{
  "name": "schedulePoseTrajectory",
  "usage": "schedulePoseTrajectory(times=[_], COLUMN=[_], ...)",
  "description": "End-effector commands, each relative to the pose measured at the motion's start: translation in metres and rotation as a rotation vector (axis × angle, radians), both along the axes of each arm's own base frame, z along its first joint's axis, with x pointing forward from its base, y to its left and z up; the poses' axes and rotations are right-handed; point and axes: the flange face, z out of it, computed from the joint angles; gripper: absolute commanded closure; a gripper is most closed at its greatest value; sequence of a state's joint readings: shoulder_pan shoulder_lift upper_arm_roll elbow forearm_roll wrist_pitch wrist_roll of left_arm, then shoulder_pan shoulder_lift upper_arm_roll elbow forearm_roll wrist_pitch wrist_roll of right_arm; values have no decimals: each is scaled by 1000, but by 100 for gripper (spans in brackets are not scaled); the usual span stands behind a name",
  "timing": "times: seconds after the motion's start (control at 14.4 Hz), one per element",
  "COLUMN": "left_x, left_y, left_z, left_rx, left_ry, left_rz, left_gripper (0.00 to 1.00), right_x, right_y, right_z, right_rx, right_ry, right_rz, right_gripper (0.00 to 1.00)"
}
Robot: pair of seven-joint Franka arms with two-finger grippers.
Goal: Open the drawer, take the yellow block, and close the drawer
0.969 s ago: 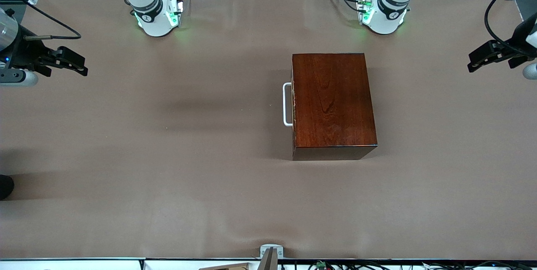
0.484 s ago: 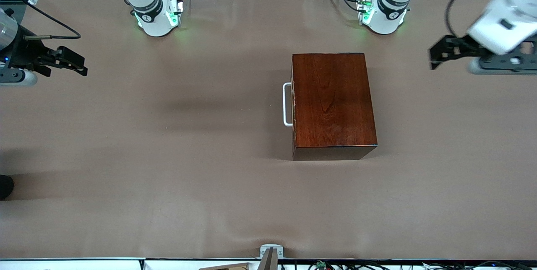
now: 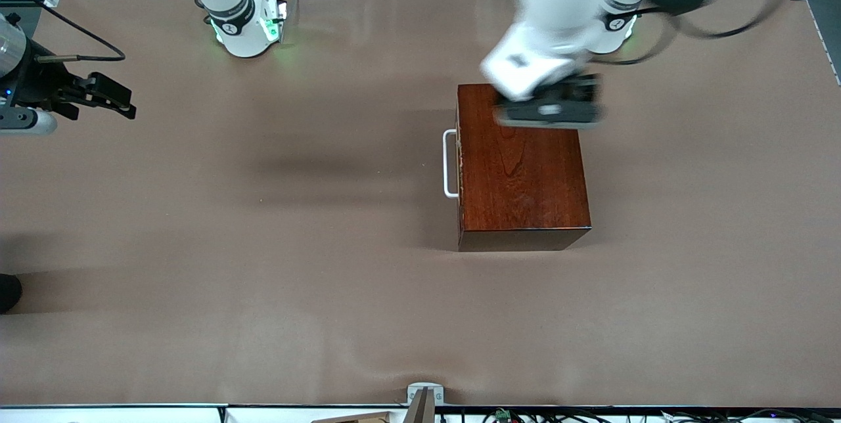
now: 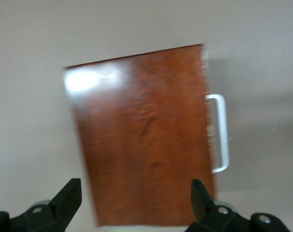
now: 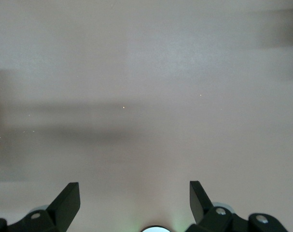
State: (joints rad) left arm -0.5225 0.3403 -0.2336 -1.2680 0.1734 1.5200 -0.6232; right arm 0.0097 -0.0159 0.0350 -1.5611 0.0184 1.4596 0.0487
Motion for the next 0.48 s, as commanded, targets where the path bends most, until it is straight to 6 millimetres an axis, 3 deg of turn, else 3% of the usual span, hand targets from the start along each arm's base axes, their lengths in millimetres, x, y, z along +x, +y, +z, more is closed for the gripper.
schedulePoseTrajectory(times=[0.0,0.14,0.21,0.28,0.42], left_x=[3,-7,-15,-21,-34], left_y=[-58,-98,-121,-136,-156], left_z=[-45,-84,-113,-142,-172], left_rx=[35,70,98,142,195], left_ry=[-48,-64,-81,-106,-165], left_rz=[54,71,75,81,58], left_gripper=[0,0,0,0,0], right_x=[-5,-5,-5,-5,-5], right_y=[-1,-1,-1,-1,-1], right_z=[7,6,6,6,6], right_rx=[2,2,2,2,2], right_ry=[-7,-6,-7,-7,-6], right_rz=[-8,-8,-8,-8,-8], right_gripper=[0,0,0,0,0])
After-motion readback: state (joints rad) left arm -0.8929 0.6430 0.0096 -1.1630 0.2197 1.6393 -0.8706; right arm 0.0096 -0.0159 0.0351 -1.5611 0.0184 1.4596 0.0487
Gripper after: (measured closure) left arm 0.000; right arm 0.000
